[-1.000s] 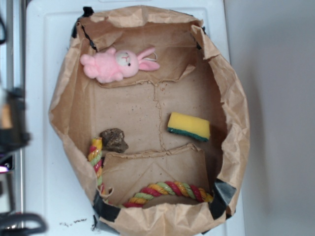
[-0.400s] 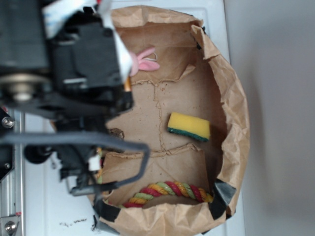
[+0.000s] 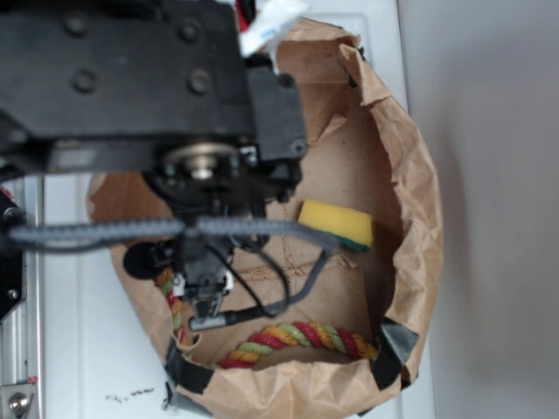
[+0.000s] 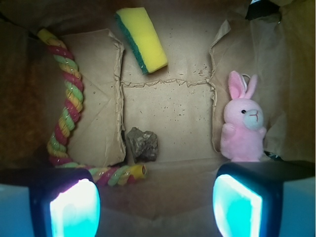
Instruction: Grab the rock.
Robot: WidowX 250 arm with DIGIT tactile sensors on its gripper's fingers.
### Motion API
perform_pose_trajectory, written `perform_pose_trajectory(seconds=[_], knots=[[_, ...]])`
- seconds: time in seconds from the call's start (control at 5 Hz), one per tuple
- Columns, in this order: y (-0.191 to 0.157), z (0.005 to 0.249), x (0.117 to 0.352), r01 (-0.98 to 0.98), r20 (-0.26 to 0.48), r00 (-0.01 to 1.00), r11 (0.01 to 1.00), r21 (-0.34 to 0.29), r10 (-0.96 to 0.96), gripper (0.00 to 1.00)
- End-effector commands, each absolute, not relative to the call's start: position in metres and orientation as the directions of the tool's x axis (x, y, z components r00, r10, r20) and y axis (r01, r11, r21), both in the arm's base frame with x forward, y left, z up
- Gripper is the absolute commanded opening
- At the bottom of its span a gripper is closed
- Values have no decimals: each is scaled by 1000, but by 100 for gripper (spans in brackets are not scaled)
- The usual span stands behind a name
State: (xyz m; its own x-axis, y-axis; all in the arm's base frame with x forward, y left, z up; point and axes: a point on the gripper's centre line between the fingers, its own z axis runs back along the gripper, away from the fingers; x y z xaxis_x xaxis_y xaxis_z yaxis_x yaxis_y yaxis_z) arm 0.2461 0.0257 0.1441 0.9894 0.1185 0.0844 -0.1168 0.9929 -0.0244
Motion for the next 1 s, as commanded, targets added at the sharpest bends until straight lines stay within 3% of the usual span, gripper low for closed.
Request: perform_pose_trajectory(seconds=[0.0, 0.4, 0.8], knots=[[16, 128, 252, -243, -32, 970, 966, -86, 241, 100], [9, 106, 254, -269, -39, 963, 960, -75, 266, 100], [4, 89, 265, -255, 95, 959, 958, -134, 268, 100]])
